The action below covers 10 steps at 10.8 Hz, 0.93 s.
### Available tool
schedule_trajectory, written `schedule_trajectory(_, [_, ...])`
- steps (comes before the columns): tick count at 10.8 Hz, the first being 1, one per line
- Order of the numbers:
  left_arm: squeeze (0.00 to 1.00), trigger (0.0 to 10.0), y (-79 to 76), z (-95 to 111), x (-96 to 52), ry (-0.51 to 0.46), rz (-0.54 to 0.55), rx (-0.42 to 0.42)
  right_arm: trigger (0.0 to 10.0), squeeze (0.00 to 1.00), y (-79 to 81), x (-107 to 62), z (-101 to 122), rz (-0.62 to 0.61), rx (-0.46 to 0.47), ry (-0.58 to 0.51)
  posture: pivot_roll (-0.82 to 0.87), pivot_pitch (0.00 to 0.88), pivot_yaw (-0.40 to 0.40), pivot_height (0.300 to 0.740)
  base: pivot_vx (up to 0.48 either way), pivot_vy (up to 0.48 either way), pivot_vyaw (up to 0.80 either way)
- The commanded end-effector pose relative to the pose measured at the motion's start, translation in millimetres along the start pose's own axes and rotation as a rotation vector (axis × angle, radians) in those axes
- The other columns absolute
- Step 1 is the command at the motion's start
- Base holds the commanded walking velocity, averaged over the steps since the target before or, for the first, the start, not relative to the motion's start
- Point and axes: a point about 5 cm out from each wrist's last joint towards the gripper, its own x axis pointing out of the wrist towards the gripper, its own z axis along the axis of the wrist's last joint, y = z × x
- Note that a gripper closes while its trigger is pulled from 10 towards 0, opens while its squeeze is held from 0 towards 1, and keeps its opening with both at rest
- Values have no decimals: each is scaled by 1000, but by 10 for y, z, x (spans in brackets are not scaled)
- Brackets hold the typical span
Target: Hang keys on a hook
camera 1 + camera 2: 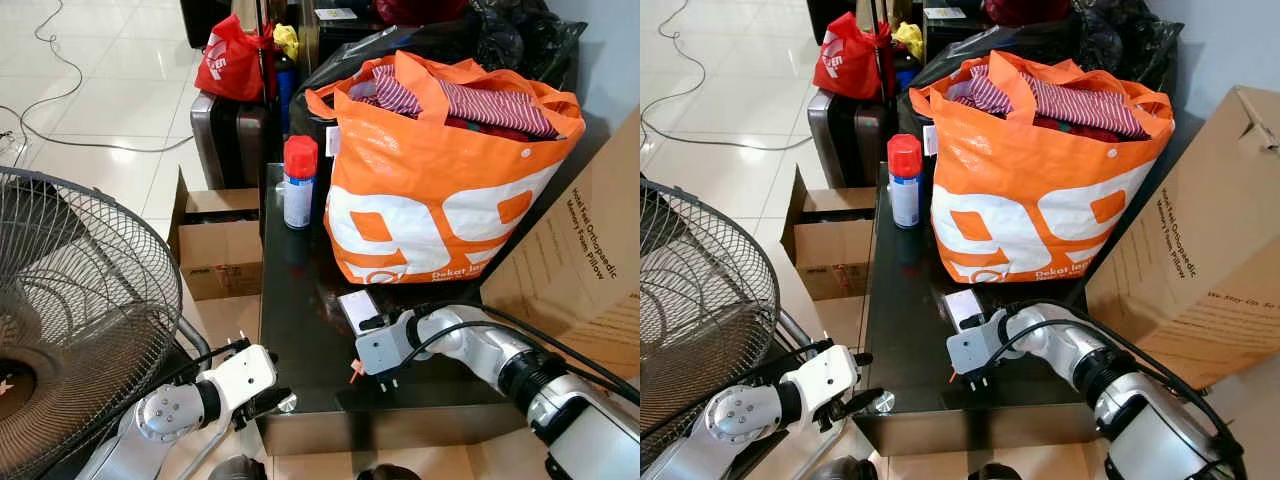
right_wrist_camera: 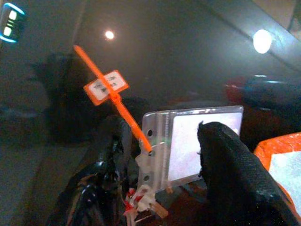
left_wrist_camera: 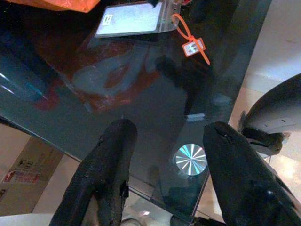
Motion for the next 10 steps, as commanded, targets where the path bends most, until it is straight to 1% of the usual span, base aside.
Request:
schedule_trajectory(1, [0,10000,-20,3,12,11,-17,13,10000,0,17,27,-1,1,-13,19,-38,90,-51,740,0,0,0])
schedule_trajectory(2, [0,10000,-17,2,10,13,-19,14,10000,0,52,62,-13,8,-37,46,-36,93,-50,740,0,0,0])
schedule_trajectory(3, [0,10000,-12,0,7,15,-20,16,10000,0,94,93,-29,24,-41,67,-35,94,-50,740,0,0,0])
schedule_trajectory(4, [0,10000,-7,-2,3,16,-20,17,8431,0,114,107,-37,37,-56,80,-35,94,-49,740,0,0,0])
schedule_trajectory(5, [0,10000,-4,-5,-3,18,-21,18,4980,0,126,125,-49,40,-71,102,-34,93,-49,740,0,0,0])
schedule_trajectory(6, [0,10000,-4,-4,-7,18,-22,19,3216,0,136,133,-68,51,-71,120,-33,93,-49,740,0,0,0])
schedule_trajectory(8, [0,10000,-4,-1,-6,19,-23,21,2392,0,178,138,-84,88,-75,125,-33,92,-50,740,0,0,0])
schedule_trajectory(10, [0,10000,-5,3,2,21,-24,24,1412,0,182,142,-86,89,-77,125,-32,91,-50,740,0,0,0])
